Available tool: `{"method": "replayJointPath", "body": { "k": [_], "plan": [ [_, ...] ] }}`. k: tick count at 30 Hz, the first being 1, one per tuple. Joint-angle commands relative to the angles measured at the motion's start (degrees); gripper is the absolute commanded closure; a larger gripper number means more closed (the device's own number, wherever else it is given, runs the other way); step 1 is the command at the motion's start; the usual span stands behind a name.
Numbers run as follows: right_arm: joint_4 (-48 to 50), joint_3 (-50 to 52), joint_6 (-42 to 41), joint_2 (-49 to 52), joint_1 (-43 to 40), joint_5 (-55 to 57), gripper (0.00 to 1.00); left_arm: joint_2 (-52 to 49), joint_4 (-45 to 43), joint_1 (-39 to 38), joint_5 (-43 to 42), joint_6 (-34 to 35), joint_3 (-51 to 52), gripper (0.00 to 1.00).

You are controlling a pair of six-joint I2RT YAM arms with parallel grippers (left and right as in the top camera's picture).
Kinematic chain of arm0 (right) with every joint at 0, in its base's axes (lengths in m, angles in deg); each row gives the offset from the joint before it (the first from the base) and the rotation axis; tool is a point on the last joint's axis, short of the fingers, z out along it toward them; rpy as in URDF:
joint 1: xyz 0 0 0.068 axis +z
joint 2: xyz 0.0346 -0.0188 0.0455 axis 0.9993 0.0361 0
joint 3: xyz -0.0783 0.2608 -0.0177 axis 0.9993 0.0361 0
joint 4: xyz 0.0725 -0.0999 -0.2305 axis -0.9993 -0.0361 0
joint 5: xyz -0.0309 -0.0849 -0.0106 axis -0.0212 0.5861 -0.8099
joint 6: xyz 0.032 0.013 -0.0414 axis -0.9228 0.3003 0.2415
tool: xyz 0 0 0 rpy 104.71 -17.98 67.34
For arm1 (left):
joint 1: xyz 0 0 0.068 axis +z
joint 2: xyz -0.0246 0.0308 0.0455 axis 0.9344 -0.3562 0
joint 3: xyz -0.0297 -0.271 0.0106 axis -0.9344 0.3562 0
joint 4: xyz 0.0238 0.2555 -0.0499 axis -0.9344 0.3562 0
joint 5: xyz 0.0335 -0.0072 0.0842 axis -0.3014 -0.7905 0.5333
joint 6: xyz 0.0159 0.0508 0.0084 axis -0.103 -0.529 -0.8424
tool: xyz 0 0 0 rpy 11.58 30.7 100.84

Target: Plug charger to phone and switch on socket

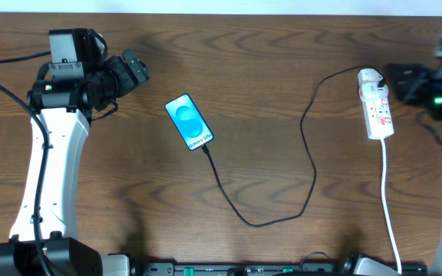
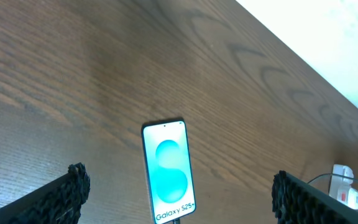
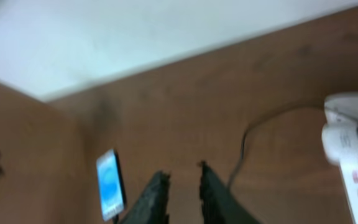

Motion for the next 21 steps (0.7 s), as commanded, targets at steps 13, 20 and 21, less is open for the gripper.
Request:
{"method": "replayJointPath", "body": {
  "k": [13, 20, 21],
  "plan": [
    [-17.66, 0.02, 1.33, -9.64, 30.05, 22.45, 0.01, -0.22, 0.0, -0.09, 0.61, -0.52, 0.48, 0.05],
    [-20.61, 0.04, 2.75, -9.57, 30.03, 26.64, 0.01, -0.22, -0.02, -0.09, 0.61, -0.52, 0.48, 0.05],
    [-20.5, 0.04, 2.6, -9.57, 30.03, 28.24, 0.01, -0.22, -0.02, -0.09, 0.61, -0.52, 0.48, 0.05]
  ]
}}
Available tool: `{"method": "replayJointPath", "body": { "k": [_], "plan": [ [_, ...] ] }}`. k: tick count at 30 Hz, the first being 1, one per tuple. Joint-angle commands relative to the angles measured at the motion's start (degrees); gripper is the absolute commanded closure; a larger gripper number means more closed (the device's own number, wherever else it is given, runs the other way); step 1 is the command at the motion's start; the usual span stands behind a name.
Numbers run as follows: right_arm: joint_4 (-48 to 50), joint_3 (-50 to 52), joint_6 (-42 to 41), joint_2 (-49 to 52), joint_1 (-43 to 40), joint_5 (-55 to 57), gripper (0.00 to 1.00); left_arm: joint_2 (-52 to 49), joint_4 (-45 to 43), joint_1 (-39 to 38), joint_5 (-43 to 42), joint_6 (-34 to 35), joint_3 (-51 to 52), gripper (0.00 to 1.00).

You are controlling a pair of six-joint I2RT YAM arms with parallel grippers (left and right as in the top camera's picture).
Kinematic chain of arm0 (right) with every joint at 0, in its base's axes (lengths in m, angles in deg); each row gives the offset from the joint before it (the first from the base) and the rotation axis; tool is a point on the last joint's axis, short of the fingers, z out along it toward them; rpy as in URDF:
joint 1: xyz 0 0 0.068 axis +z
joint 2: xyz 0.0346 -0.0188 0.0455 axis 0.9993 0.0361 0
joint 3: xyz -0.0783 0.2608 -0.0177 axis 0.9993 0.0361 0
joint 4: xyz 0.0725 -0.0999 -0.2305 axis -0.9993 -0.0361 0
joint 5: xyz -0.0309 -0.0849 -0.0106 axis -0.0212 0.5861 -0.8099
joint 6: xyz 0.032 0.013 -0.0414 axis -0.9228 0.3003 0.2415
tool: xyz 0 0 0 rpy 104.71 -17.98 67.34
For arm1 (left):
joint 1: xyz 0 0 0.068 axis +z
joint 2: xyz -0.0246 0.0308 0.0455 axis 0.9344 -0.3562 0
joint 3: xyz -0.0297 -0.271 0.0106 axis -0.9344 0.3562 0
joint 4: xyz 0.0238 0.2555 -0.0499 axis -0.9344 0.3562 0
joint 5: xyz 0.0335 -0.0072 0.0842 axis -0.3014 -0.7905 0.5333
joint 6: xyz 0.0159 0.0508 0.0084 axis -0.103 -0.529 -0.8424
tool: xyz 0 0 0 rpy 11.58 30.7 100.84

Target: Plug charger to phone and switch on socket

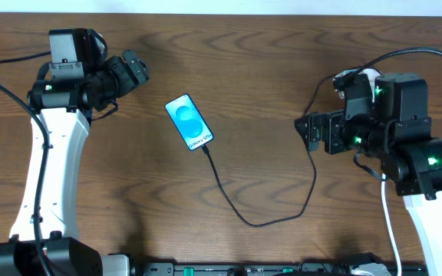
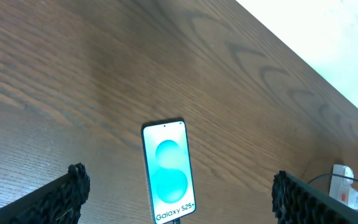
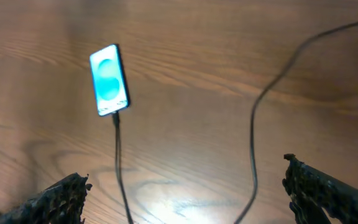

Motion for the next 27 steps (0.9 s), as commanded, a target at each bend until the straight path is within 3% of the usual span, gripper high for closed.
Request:
{"method": "replayJointPath", "body": {
  "k": [1, 9, 18, 27],
  "plan": [
    [0.13, 0.02, 0.76, -0.04, 0.26, 4.7, 0.01, -0.22, 0.0, -0.09, 0.57, -0.55, 0.48, 0.05],
    [8.72, 4.35, 0.85, -3.32, -0.57, 11.74, 0.01, -0.22, 0.0, -0.09, 0.57, -0.55, 0.48, 0.05],
    [38.88, 35.39, 0.94, -27.28, -5.53, 12.2, 0.01, -0.22, 0.0, -0.09, 0.59, -0.55, 0.48, 0.05],
    [50.42, 58.95, 0.74, -51.3, -9.7, 12.2, 0.01, -0.22, 0.02, -0.09, 0.57, -0.55, 0.48, 0.05]
  ]
}}
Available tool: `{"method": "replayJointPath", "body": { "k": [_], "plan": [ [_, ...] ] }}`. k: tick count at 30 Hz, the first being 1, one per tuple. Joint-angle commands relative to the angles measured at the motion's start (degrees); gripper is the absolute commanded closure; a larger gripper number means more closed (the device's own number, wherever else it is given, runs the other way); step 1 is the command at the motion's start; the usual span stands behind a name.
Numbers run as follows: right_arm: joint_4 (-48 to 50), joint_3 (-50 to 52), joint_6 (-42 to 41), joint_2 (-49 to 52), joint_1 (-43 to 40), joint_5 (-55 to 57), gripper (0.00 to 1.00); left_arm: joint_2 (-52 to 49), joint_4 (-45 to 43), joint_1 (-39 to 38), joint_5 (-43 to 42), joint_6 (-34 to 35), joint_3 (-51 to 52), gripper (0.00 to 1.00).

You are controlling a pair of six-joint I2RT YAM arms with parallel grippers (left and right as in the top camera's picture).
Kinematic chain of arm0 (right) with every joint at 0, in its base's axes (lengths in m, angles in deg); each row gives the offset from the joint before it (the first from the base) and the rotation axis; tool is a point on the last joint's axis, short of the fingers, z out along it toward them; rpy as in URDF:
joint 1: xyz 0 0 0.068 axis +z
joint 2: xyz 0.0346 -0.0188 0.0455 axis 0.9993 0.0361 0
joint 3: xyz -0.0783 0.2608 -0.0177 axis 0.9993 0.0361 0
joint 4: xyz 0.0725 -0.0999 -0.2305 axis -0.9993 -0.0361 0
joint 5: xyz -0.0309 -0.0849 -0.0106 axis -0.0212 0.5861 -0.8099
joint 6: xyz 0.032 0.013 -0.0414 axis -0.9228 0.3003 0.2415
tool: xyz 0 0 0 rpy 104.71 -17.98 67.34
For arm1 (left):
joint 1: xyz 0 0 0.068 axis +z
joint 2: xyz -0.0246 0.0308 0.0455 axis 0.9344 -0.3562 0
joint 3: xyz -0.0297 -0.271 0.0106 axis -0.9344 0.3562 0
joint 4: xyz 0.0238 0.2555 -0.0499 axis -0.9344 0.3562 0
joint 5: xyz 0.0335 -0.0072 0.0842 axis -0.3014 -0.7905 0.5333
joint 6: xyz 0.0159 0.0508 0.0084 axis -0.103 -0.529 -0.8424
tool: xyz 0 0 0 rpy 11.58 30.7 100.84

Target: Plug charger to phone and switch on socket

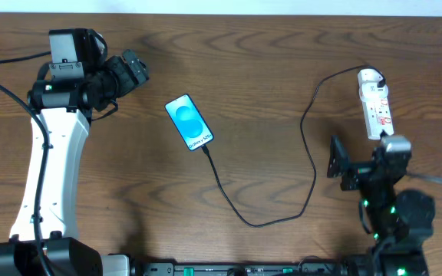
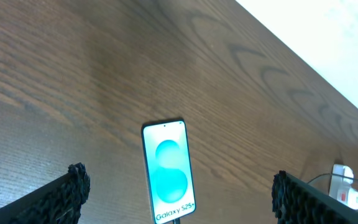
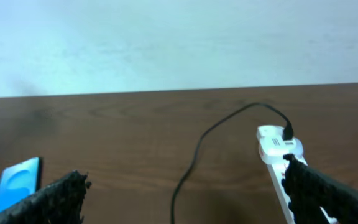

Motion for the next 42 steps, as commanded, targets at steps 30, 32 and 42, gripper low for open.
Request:
{"method": "replayJointPath", "body": {
  "k": [30, 32, 42],
  "plan": [
    [6.21, 21.9, 0.28, -20.55, -0.9, 1.11, 0.01, -0.22, 0.0, -0.09, 0.55, -0.52, 0.48, 0.05],
    [6.21, 21.9, 0.28, -20.55, -0.9, 1.11, 0.01, -0.22, 0.0, -0.09, 0.55, -0.52, 0.48, 0.05],
    [6.21, 21.9, 0.28, -20.55, -0.9, 1.11, 0.01, -0.22, 0.37, -0.07, 1.99, -0.87, 0.48, 0.05]
  ]
}}
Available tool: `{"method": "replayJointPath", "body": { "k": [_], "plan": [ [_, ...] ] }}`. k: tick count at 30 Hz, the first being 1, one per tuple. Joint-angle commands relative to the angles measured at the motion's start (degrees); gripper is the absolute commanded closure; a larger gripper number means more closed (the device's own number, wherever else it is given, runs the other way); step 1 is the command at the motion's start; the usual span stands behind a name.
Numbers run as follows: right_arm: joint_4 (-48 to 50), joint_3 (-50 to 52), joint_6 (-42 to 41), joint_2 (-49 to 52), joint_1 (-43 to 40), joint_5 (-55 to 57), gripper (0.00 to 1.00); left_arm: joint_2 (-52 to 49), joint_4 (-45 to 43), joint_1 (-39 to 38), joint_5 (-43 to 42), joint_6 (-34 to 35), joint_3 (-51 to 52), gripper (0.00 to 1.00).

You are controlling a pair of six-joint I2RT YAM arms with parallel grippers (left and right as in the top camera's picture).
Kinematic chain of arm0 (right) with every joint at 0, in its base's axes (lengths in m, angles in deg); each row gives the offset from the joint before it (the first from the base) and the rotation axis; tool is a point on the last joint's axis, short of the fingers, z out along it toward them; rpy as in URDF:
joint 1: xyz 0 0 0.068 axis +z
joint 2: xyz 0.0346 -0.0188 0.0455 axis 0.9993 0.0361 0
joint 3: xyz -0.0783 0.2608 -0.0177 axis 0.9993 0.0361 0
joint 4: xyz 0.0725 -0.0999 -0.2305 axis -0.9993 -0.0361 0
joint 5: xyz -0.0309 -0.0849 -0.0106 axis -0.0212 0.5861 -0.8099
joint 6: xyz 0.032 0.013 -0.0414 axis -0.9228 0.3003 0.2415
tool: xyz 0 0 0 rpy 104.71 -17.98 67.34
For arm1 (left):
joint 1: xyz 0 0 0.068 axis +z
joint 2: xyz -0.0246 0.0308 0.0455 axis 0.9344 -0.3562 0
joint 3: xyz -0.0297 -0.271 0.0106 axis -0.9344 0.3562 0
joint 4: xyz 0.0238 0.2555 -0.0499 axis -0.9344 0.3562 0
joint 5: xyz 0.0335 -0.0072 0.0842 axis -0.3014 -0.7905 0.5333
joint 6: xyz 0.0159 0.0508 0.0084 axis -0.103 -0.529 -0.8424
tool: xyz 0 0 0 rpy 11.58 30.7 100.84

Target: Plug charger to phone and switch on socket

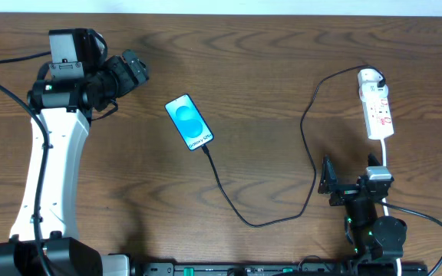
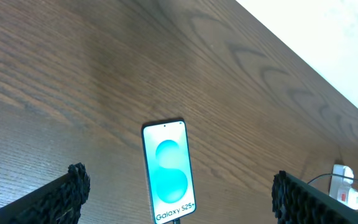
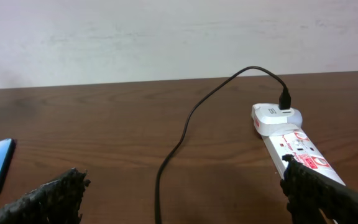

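The phone (image 1: 189, 123) lies face up with a lit blue screen, left of the table's middle; it also shows in the left wrist view (image 2: 168, 171). A black charger cable (image 1: 310, 165) joins its near end, loops forward, then runs up into the white socket strip (image 1: 377, 112) at the far right. My left gripper (image 1: 133, 71) hangs open up and to the left of the phone. My right gripper (image 1: 350, 182) stands wide open and empty near the front edge, below the strip (image 3: 291, 140). The switch's state is too small to read.
The strip's white mains lead (image 1: 386, 172) runs down toward the front edge, right beside my right arm. A black rail (image 1: 244, 268) lines the front edge. The brown wooden table (image 1: 267, 54) ends at a pale wall at the back.
My right arm has drawn back a little further toward the front edge and sits lower, its gripper still wide open. The left arm, phone, cable and strip have not moved.
First my right gripper was at the far right by the socket strip, fingers close together. Then it was wide open over the table just left of the strip. After that it was near the front edge, where it remains. The left gripper stayed open throughout.
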Motion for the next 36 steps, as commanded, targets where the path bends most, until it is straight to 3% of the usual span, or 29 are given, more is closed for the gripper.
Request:
{"method": "replayJointPath", "body": {
  "k": [1, 10, 15, 25, 30, 36],
  "plan": [
    [-0.31, 0.09, 0.28, -0.63, -0.13, 0.46, 0.01, -0.22, 1.05, -0.07, 3.63, -0.96, 0.48, 0.05],
    [-0.31, 0.09, 0.28, -0.63, -0.13, 0.46, 0.01, 3.87, 0.87, -0.42, 13.51, -3.43, 3.72, 0.05],
    [-0.31, 0.09, 0.28, -0.63, -0.13, 0.46, 0.01, 13.05, -9.49, -0.5, 13.68, -8.39, 14.49, 0.05],
    [-0.31, 0.09, 0.28, -0.63, -0.13, 0.46, 0.01, 39.36, -37.59, -0.52, 10.51, -17.29, 49.96, 0.05],
    [-0.31, 0.09, 0.28, -0.63, -0.13, 0.46, 0.01, 50.84, -43.65, -0.9, 10.75, -19.1, 61.22, 0.05],
    [-0.31, 0.09, 0.28, -0.63, -0.13, 0.46, 0.01, 60.98, -43.87, -6.71, 13.03, -29.9, 67.82, 0.05]
  ]
}}
